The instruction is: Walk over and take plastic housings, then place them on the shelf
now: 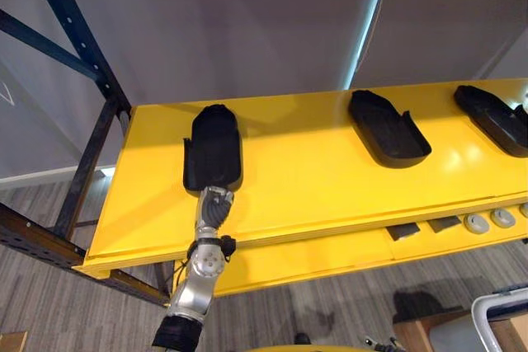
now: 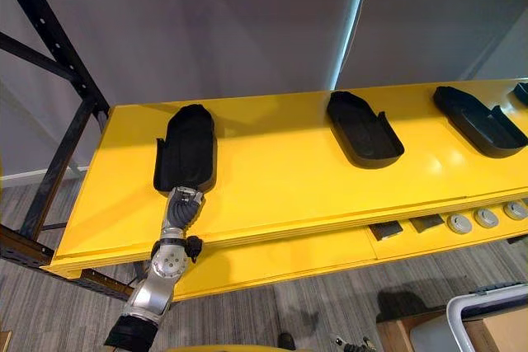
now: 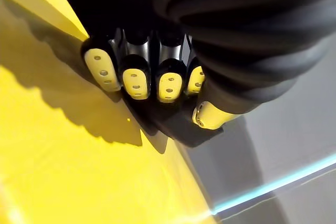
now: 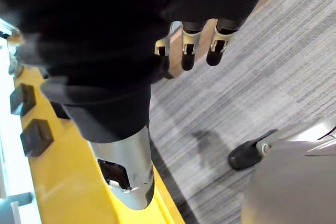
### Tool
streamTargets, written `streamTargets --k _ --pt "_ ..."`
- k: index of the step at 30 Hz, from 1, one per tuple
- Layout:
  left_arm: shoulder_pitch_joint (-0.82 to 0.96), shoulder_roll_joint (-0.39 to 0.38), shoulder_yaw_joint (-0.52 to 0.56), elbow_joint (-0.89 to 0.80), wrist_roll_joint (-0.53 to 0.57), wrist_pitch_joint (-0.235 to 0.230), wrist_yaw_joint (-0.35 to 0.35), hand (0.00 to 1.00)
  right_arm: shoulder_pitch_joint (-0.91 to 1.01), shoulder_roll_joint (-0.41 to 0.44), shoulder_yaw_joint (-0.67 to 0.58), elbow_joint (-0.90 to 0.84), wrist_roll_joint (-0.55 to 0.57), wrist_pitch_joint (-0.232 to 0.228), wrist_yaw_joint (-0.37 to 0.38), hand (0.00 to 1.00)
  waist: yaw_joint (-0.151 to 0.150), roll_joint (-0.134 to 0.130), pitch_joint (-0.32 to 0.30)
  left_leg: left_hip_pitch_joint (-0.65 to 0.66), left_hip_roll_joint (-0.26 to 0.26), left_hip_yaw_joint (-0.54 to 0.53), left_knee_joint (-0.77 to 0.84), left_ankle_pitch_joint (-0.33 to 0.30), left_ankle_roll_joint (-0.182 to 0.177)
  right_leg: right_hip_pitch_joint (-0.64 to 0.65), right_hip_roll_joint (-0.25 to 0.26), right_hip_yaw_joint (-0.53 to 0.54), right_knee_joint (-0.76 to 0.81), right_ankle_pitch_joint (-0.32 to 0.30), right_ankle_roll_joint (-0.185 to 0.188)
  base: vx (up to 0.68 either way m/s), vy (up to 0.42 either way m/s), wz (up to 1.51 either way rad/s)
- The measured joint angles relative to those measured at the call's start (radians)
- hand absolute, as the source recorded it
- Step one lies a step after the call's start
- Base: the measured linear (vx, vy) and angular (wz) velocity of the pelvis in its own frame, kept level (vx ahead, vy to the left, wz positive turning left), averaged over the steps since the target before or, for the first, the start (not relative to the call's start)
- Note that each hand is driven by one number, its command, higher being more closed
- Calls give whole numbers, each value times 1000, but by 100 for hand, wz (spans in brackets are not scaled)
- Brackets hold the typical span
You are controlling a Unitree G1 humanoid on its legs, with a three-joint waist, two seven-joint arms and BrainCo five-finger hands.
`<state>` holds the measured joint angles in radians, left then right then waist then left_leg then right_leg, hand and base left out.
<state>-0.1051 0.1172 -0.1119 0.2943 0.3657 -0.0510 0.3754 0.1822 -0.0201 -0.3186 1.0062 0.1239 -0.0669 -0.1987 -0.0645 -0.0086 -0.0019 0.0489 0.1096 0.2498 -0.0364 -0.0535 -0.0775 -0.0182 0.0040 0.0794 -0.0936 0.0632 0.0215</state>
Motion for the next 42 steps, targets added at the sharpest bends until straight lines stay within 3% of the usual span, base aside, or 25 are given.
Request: streamTargets --k 14,16,20,23,25,31,34,38,39,42 --pt "-37 15 36 14 -11 5 1 100 -4 1 0 4 -15 3 4 0 -30 -4 11 0 -5 8 -2 0 0 -3 -1 9 -4 6 2 -2 2 -1" --pt "-14 15 33 -41 -21 7 -1 100 -6 2 0 4 -15 3 4 0 -30 -3 14 0 -5 6 -2 0 0 -3 -2 7 -4 6 2 0 0 0" --pt "80 15 5 -338 -68 -6 -4 100 -4 1 -10 12 -13 2 4 0 -22 -2 27 -4 -5 -2 0 0 0 -1 -7 7 -2 5 3 6 7 5" --pt "97 13 10 -525 -85 -51 -2 100 -1 -3 -26 33 -12 0 5 0 0 0 31 -3 -4 -11 3 0 0 0 -6 5 11 -3 13 -1 5 8" --pt "131 8 65 -677 -101 -102 9 100 0 -7 -25 31 -12 -2 6 0 6 6 38 -3 -3 -19 5 -2 2 2 -6 0 35 -20 12 -37 -4 11" --pt "242 -63 291 -807 -290 -199 129 100 19 -3 -24 31 -12 -2 4 0 44 7 40 -2 -4 -61 25 -8 10 6 -6 -41 99 -68 10 -17 -14 23" --pt "333 -94 366 -829 -362 -201 172 100 20 4 -20 27 -12 -1 -3 0 58 2 38 -1 0 -75 26 -9 11 14 -10 -62 107 -81 15 13 -13 22" --pt "413 -130 422 -792 -424 -204 174 100 28 11 -2 -1 -12 -1 -18 0 83 -9 32 -4 2 -84 42 -18 13 20 -20 -82 123 -95 8 21 12 16" --pt "418 -138 446 -717 -444 -198 174 0 29 4 29 -15 -13 -1 -18 0 87 -9 32 -5 3 -89 58 -31 13 30 -22 -89 125 -99 8 4 4 10" --pt "423 -157 482 -485 -496 -152 170 0 15 3 72 -51 -15 2 -18 0 89 -11 27 -9 8 -95 97 -67 21 50 -22 -103 128 -111 8 -3 2 11"
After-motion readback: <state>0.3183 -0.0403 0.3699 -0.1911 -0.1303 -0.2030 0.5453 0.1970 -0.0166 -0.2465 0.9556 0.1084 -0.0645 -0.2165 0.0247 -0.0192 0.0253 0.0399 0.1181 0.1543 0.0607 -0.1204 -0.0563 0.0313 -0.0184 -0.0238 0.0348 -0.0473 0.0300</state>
